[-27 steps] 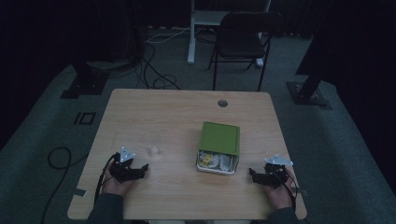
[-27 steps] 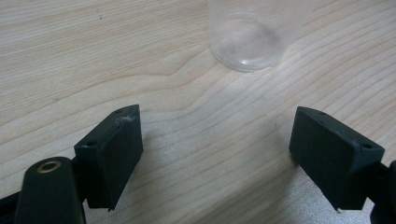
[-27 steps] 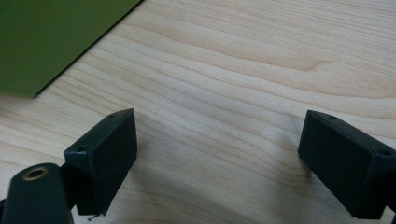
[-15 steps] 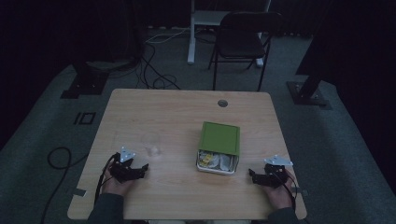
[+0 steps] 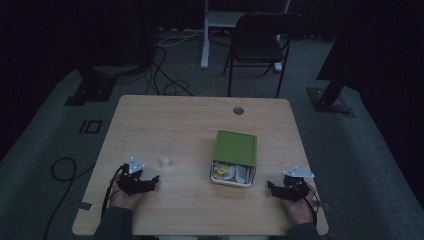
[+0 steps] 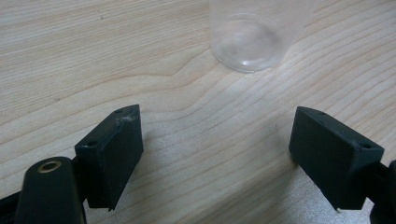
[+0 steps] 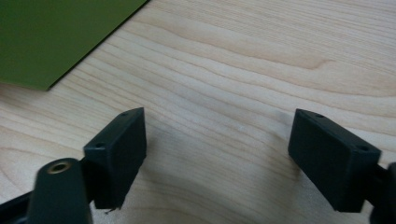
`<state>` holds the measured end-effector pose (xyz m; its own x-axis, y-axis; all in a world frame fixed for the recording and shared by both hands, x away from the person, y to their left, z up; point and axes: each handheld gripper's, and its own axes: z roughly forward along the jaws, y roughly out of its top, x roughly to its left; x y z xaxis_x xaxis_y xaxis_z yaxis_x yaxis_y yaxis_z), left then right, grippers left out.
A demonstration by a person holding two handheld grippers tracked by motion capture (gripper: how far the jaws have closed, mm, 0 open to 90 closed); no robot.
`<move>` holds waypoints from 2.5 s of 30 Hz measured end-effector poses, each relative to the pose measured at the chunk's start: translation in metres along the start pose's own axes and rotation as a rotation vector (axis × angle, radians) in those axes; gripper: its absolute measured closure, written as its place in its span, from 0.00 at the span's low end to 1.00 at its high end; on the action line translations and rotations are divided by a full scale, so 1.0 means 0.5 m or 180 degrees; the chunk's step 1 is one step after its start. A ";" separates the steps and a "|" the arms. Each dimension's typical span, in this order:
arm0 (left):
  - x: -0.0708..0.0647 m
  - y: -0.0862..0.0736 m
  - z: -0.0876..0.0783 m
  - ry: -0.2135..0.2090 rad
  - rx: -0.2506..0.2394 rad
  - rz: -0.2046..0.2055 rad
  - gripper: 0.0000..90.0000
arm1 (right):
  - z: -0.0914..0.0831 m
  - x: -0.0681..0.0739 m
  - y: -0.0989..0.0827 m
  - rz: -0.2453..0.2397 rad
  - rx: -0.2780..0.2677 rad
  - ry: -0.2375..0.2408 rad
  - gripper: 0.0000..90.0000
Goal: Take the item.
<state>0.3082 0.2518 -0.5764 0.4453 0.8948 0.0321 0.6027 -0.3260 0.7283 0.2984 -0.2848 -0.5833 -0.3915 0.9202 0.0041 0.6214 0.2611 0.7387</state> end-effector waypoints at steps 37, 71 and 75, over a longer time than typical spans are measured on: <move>0.000 0.000 0.000 -0.0002 0.0003 0.0001 0.20 | -0.079 0.083 0.034 -0.0388 -0.0383 0.0424 0.58; 0.000 0.000 0.000 -0.0002 0.0002 -0.0001 0.20 | -0.139 0.167 0.066 -0.0707 -0.0619 0.0884 0.71; 0.000 0.000 0.000 -0.0002 0.0003 0.0001 0.20 | -0.134 0.178 0.071 -0.0771 -0.0622 0.0951 0.73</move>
<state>0.3083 0.2519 -0.5764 0.4459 0.8945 0.0318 0.6032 -0.3266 0.7277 0.2402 -0.2130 -0.5116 -0.7074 0.7067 -0.0113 0.3584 0.3725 0.8560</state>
